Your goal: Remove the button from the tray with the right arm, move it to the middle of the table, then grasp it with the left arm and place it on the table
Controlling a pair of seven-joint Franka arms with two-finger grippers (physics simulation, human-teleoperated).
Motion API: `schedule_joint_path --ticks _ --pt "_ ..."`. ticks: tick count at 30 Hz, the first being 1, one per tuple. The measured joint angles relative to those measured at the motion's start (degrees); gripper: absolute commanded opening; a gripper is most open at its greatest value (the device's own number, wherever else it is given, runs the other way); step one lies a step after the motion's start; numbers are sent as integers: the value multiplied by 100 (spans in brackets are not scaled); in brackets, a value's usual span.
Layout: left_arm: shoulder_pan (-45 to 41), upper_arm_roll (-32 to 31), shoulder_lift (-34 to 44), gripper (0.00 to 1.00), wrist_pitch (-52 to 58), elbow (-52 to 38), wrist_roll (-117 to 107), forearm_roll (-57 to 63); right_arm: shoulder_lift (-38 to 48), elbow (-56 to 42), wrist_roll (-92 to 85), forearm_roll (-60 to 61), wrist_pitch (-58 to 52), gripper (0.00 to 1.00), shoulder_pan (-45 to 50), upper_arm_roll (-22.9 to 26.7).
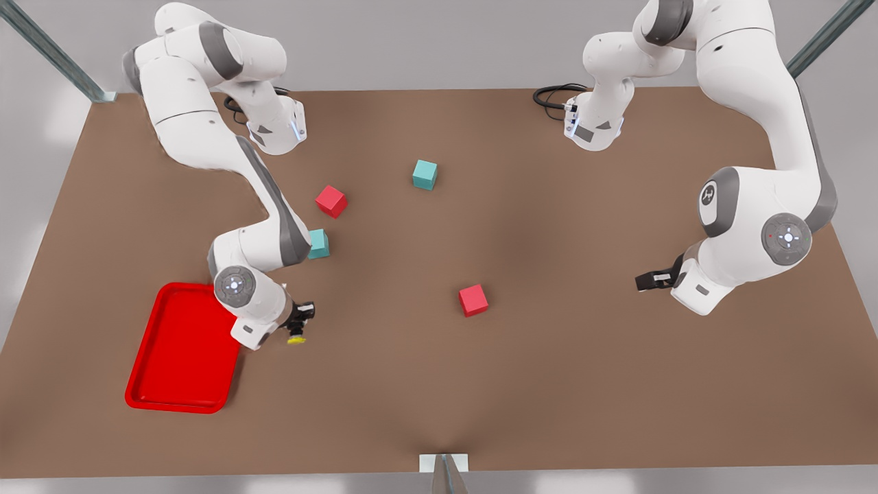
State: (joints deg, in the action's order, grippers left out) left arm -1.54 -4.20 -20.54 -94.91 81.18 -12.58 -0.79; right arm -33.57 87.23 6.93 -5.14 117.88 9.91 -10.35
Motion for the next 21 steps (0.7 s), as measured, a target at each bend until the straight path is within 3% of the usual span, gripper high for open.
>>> schedule_joint_path --ticks 3,7,12,17,21 --pt "-4 0 -1 100 -1 -1 -2 -1 -596 -805 350 875 -151 45 1699 1132" --pt "-3 2 7 100 6 -3 -4 1 -1623 -2001 790 1799 -383 46 3017 2176" --pt "-3 2 7 100 10 -3 -6 3 -2164 -2732 1305 2336 -582 47 3497 2323" --pt "-4 0 8 100 12 -3 -8 2 -1185 -1331 1721 2508 -678 48 3781 1921" --pt "-13 1 8 100 14 -3 -10 0 -1119 -1127 2022 2655 -700 48 4219 1804"
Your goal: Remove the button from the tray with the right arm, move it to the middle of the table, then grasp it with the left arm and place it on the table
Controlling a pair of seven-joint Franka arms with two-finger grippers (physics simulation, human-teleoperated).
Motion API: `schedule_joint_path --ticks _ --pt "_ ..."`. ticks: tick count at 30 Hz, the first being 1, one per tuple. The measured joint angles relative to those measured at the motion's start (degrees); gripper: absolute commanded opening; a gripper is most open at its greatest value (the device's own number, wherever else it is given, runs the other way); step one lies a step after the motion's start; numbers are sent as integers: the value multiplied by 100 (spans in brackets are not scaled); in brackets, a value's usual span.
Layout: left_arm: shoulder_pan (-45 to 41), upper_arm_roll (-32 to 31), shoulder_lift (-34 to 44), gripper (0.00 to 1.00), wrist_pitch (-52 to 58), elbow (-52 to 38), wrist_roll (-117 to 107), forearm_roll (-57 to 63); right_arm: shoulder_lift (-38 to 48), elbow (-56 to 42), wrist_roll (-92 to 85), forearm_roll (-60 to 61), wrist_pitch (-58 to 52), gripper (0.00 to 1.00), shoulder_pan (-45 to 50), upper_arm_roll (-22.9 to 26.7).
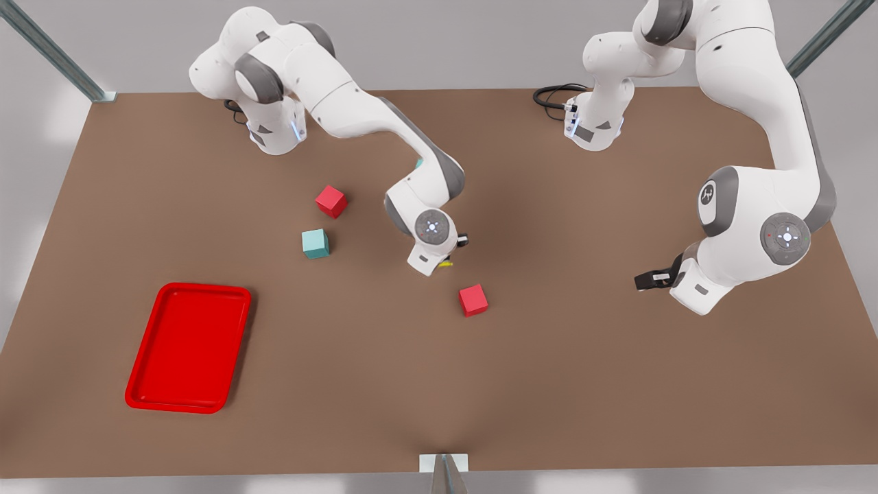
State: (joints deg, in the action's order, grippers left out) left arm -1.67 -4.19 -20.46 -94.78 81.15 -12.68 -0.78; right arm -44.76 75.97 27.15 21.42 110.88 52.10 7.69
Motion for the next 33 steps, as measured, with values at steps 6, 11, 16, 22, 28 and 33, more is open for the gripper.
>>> schedule_joint_path --ticks 6,11,16,22,28,33 --pt "0 -1 0 100 5 0 -3 0 -502 -339 414 176 7 52 172 115" --pt "-9 -2 -4 100 2 0 -5 -4 -793 -709 719 295 -4 100 181 248" --pt "-16 -1 -6 100 -1 0 -7 -5 -122 -490 1003 463 -175 100 -179 173" --pt "-1694 -54 -137 100 -34 -73 -321 -171 1529 982 825 -1161 -568 100 -4401 -1547" --pt "-2867 -47 -929 100 -484 138 -898 -250 1682 570 -44 -2097 -709 100 -5280 -625" --pt "-2983 -353 -1306 99 -1185 588 -1380 -229 2300 329 -835 -2316 -1056 100 -5769 -898"
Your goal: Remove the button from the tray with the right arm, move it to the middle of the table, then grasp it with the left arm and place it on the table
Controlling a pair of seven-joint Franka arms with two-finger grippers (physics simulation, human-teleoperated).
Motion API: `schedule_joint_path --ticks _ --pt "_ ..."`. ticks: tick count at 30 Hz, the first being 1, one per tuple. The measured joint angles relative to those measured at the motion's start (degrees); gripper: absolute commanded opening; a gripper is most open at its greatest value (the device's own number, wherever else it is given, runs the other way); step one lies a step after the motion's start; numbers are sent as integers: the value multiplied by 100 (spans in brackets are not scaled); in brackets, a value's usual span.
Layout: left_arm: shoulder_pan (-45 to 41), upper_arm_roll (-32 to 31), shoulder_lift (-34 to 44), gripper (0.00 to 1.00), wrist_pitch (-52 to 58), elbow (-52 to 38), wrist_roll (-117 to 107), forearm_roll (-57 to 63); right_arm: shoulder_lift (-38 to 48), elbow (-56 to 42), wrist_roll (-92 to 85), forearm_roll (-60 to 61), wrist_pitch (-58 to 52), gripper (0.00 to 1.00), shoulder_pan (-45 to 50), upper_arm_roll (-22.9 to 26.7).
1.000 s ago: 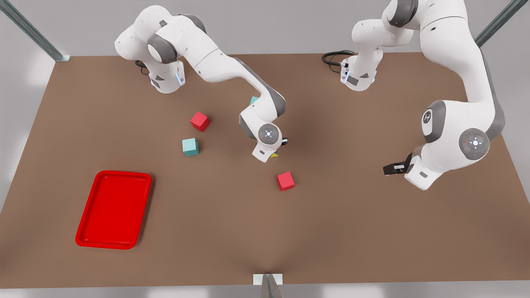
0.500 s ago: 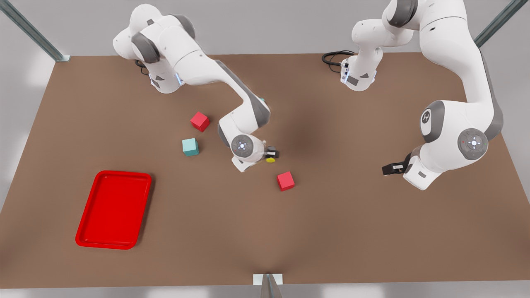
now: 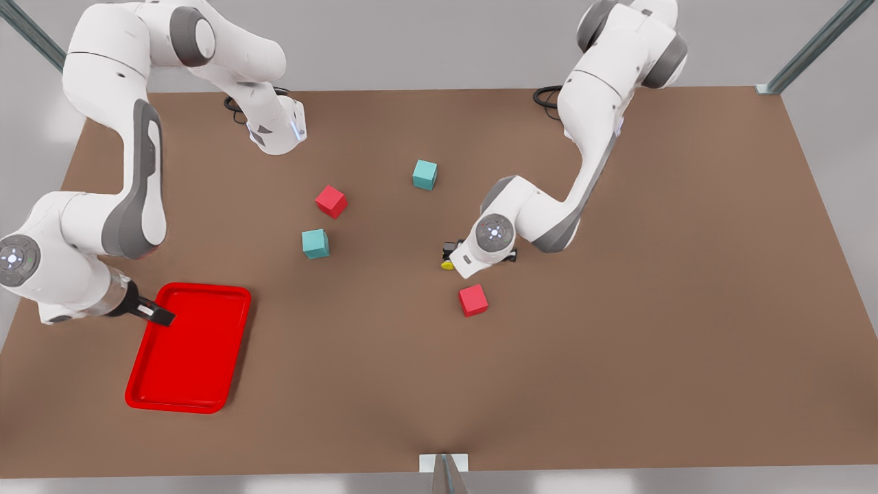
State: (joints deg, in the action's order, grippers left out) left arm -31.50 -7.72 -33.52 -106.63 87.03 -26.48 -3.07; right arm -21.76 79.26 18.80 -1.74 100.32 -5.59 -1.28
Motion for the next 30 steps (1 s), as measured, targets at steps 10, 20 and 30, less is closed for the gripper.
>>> schedule_joint_path --ticks 10,20,30 --pt "-384 -80 -584 99 -415 -445 -810 -190 306 -666 -1045 -80 -775 100 58 -397" --pt "-688 -71 -1097 99 -795 -375 -1277 57 334 -875 -1634 -109 -929 100 -69 -319" --pt "-745 -70 -1340 99 -1030 -355 -1551 240 330 -845 -1969 -293 -952 100 46 -401"
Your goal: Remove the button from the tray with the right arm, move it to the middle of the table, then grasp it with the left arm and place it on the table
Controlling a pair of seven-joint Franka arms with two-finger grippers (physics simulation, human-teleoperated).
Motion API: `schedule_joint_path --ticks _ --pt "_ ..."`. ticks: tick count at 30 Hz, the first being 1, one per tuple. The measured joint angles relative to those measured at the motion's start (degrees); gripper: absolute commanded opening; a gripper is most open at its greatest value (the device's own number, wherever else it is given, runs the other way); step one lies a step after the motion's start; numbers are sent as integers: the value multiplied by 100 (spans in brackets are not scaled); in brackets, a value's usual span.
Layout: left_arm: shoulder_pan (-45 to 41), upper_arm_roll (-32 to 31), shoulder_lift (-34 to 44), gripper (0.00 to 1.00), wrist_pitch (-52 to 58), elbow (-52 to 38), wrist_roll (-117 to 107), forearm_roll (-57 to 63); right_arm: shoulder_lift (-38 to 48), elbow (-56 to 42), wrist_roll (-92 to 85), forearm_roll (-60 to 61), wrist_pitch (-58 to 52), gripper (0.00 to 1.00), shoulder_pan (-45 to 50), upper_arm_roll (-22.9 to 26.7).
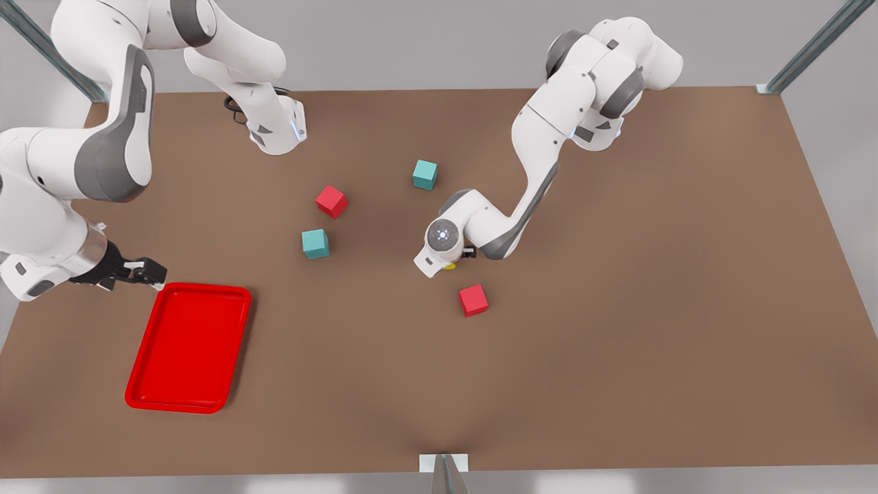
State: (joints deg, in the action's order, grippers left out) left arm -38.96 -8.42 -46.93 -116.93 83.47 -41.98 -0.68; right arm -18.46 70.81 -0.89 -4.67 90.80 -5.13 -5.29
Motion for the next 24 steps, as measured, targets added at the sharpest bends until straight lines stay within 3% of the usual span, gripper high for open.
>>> schedule_joint_path --ticks 14,24 --pt "-60 8 -88 99 -77 45 -204 63 -57 84 -207 -29 -21 100 65 -7" --pt "-37 4 -94 58 -101 41 -287 88 -78 136 -239 -51 -10 100 136 -7"
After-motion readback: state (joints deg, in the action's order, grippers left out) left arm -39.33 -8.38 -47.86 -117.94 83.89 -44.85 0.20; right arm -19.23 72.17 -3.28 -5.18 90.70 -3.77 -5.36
